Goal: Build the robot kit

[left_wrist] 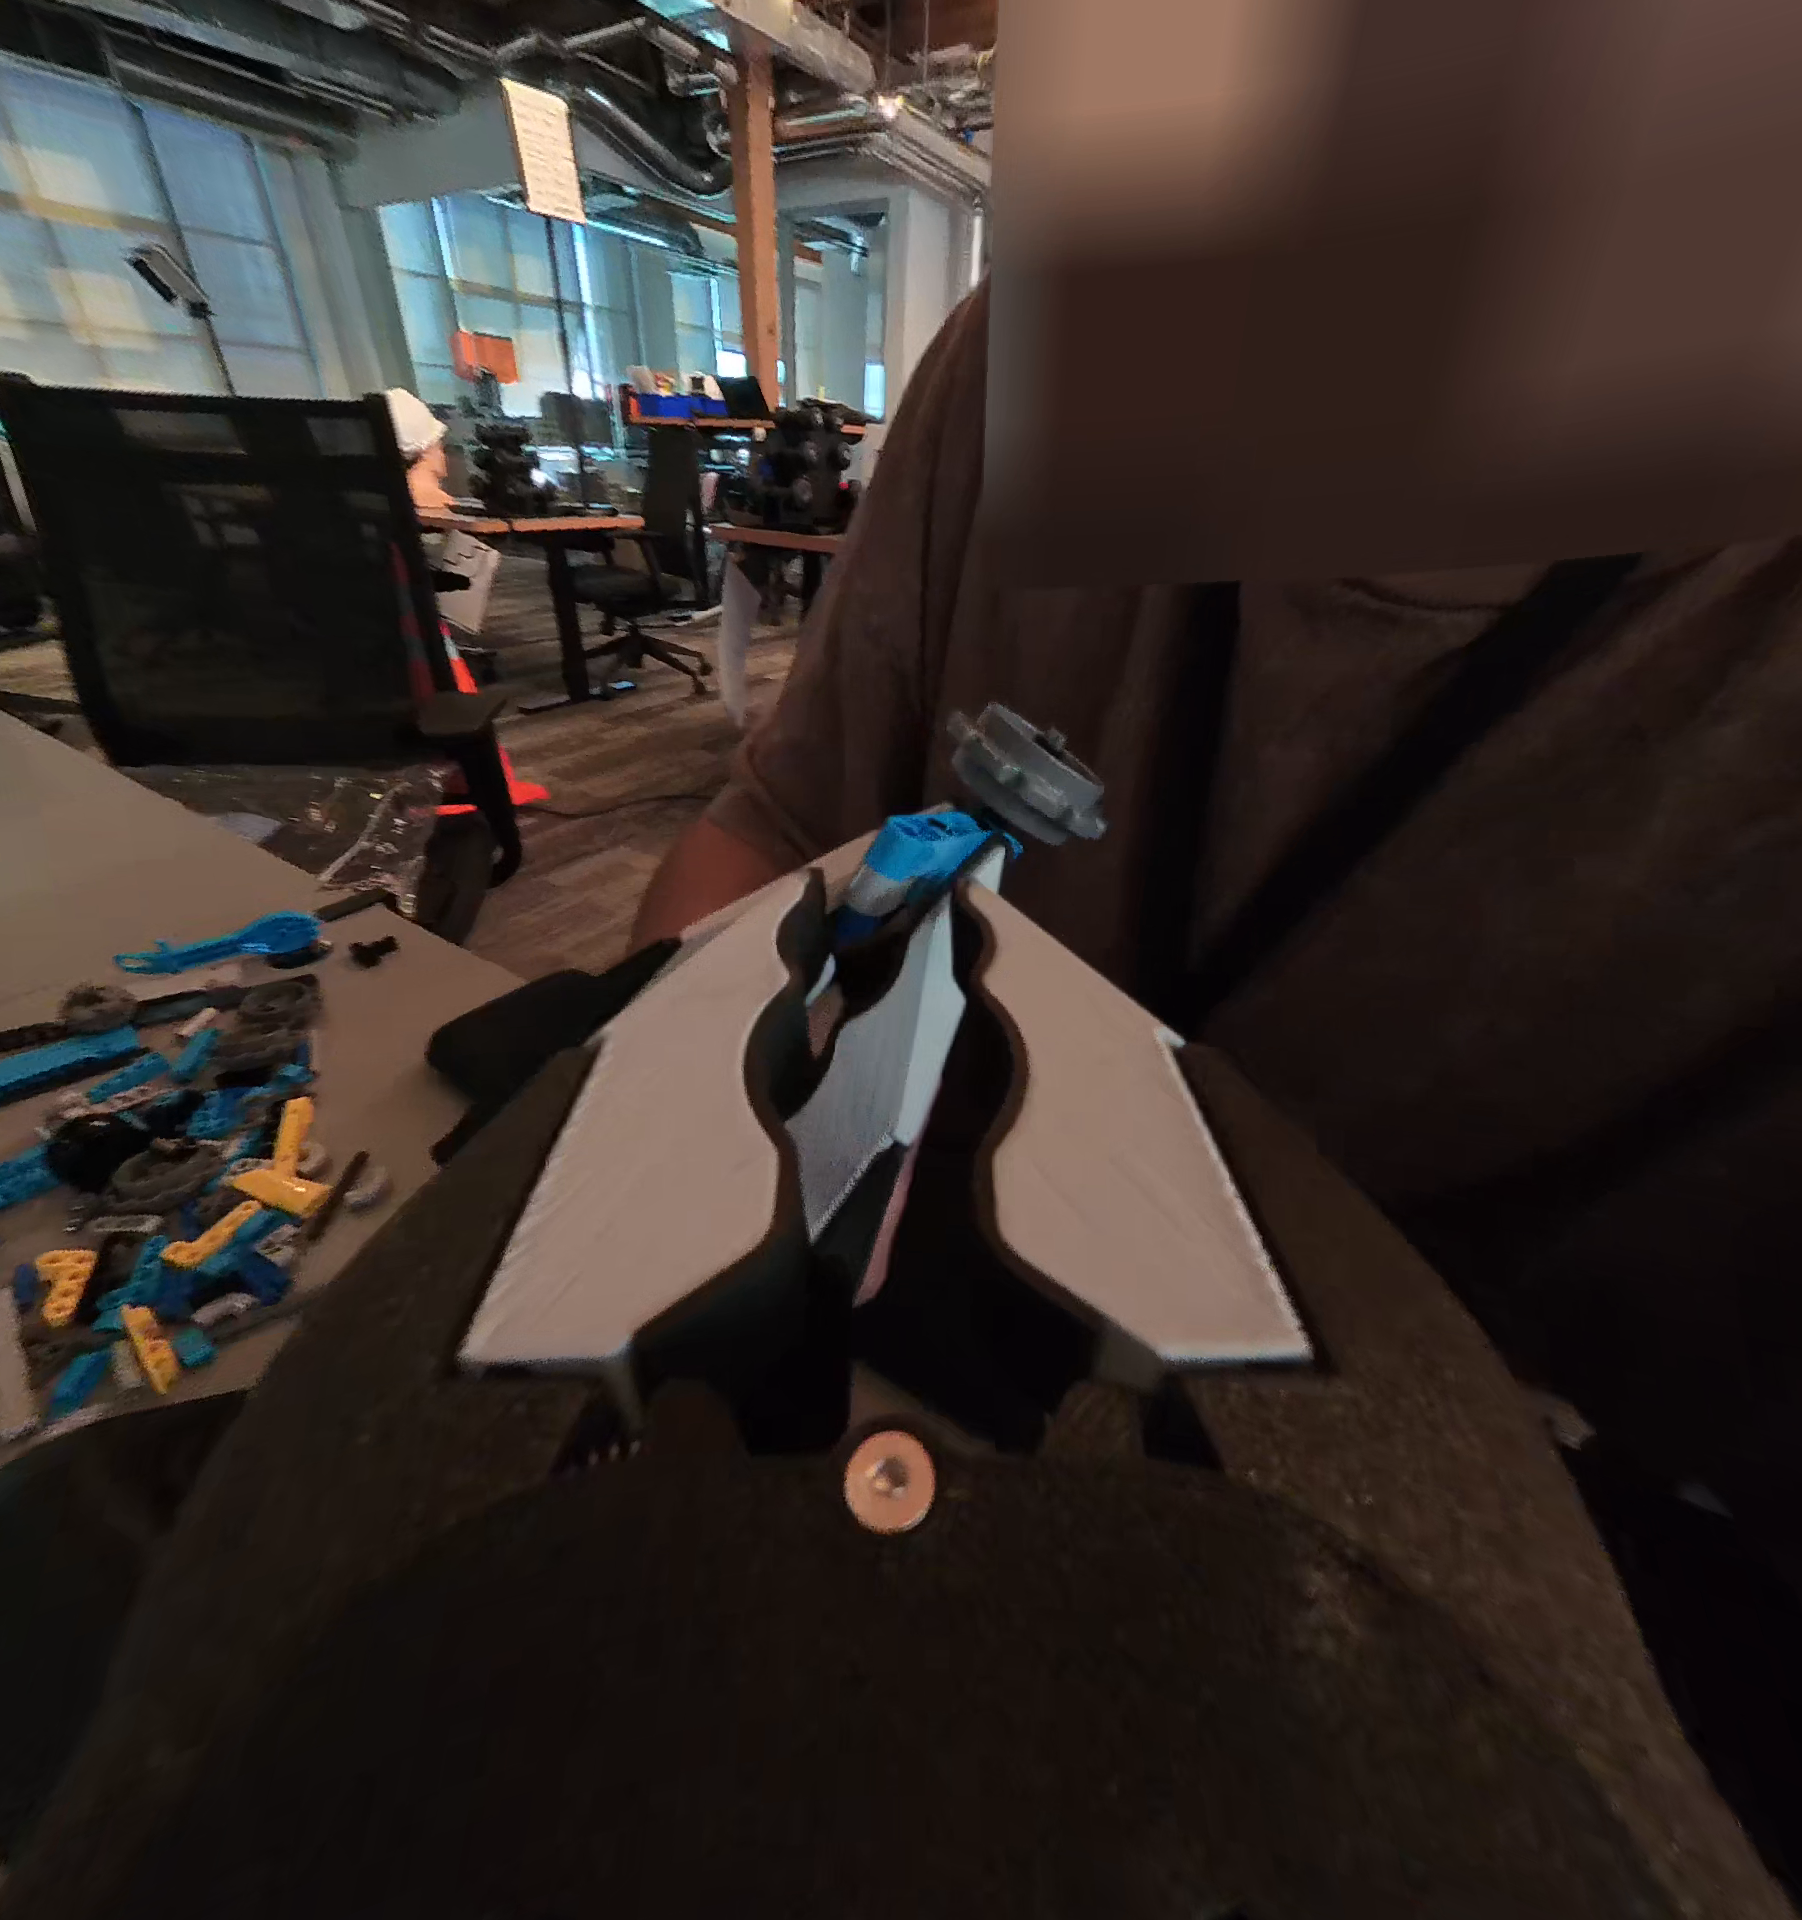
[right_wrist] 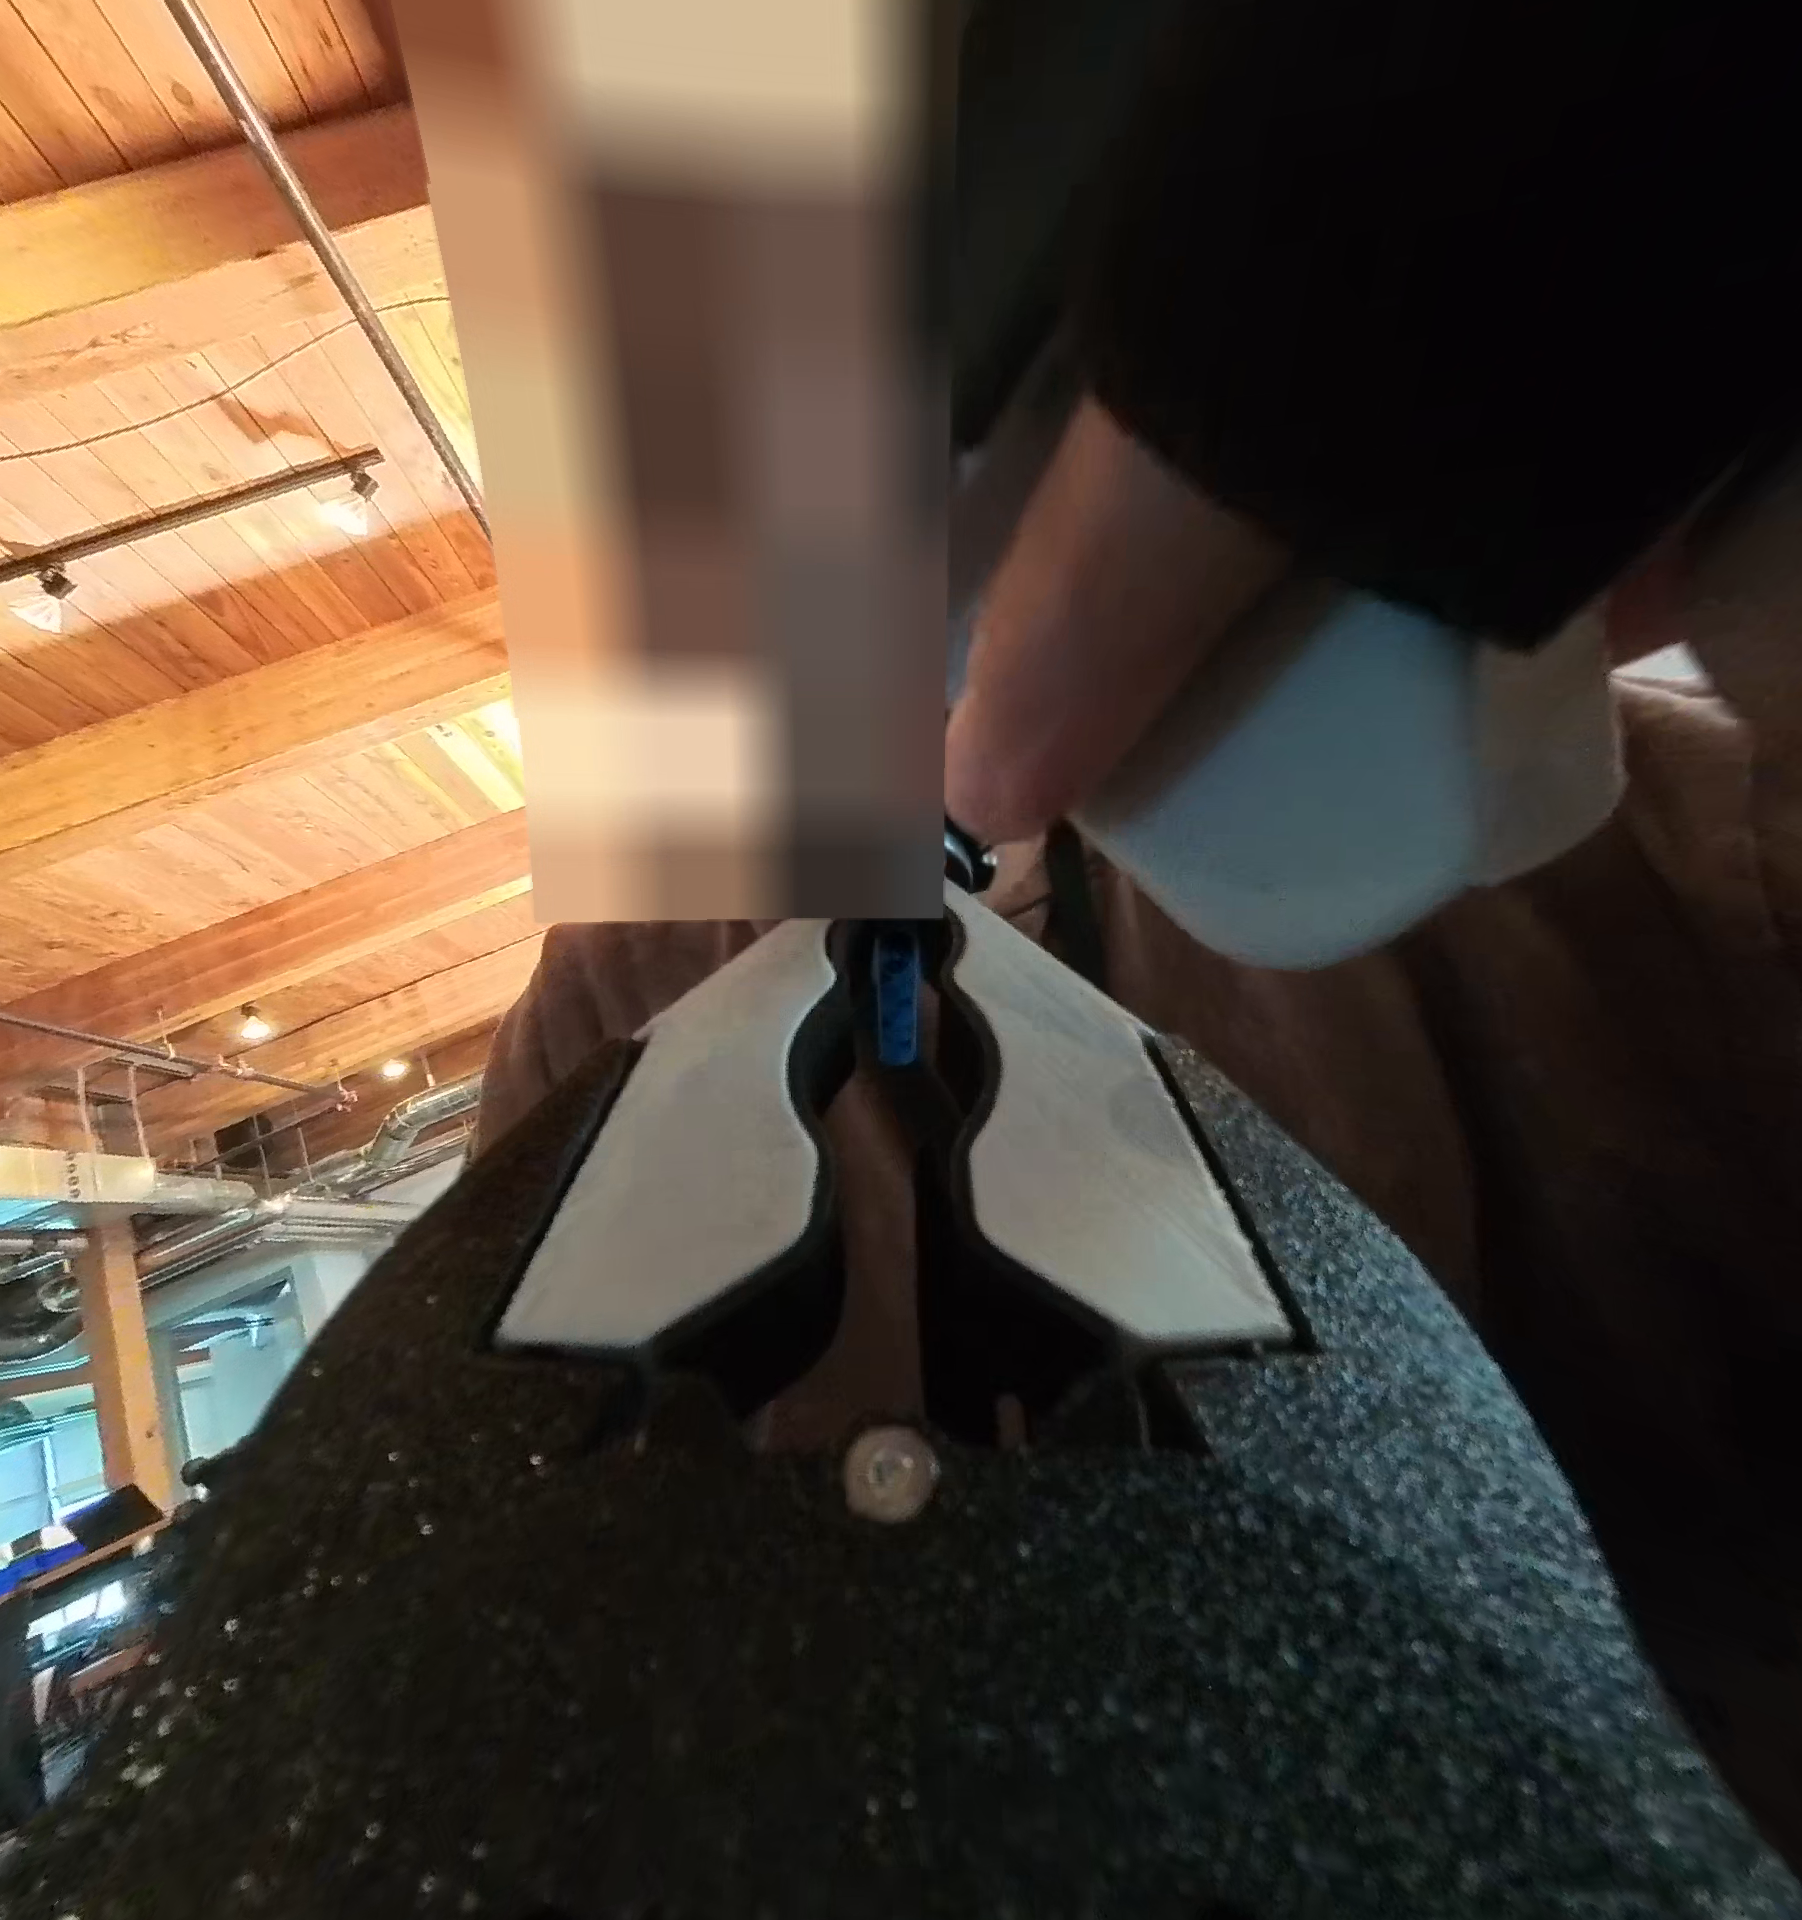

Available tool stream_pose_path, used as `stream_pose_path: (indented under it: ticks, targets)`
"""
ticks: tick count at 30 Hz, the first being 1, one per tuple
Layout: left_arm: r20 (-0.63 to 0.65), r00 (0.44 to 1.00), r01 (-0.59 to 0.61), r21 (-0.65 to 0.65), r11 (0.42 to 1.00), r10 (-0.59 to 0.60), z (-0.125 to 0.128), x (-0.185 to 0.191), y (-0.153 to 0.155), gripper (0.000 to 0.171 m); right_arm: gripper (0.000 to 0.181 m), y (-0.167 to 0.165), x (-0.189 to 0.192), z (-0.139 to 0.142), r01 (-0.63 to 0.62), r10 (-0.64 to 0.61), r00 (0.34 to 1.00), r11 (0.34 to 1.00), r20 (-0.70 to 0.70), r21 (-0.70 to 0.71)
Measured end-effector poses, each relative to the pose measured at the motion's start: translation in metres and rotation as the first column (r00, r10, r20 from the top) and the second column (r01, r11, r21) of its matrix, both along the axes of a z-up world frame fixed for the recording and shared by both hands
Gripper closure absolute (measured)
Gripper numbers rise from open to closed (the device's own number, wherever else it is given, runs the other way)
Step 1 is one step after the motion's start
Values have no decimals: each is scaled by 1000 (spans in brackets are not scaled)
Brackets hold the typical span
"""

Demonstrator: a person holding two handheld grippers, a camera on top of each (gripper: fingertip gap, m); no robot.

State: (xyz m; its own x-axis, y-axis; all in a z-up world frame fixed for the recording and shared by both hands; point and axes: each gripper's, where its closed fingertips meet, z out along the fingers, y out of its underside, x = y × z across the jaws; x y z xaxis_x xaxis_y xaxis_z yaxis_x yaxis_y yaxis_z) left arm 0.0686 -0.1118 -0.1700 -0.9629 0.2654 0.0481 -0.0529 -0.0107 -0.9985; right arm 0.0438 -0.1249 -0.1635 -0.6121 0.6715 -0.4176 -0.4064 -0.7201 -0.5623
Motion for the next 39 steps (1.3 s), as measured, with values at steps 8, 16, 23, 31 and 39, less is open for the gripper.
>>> stream_pose_path:
  ticks: [8,16,23,31,39]
  targets:
    - [32,999,-43,-31,999,44,7,10,11,165,165,12,18,-2,108,-107,994,993,28,-43]
    - [-53,971,-224,131,966,232,-21,51,9,166,152,35,129,-10,814,-707,471,578,527,49]
    - [-145,914,-337,248,908,379,-49,86,6,166,149,35,123,-38,762,-518,-351,326,780,559]
    - [-103,906,-367,293,883,411,-52,85,2,165,173,31,110,-54,706,-454,-404,397,794,587]
    - [-92,901,-386,274,881,424,-51,88,2,165,174,28,115,-54,759,-520,-331,348,787,550]
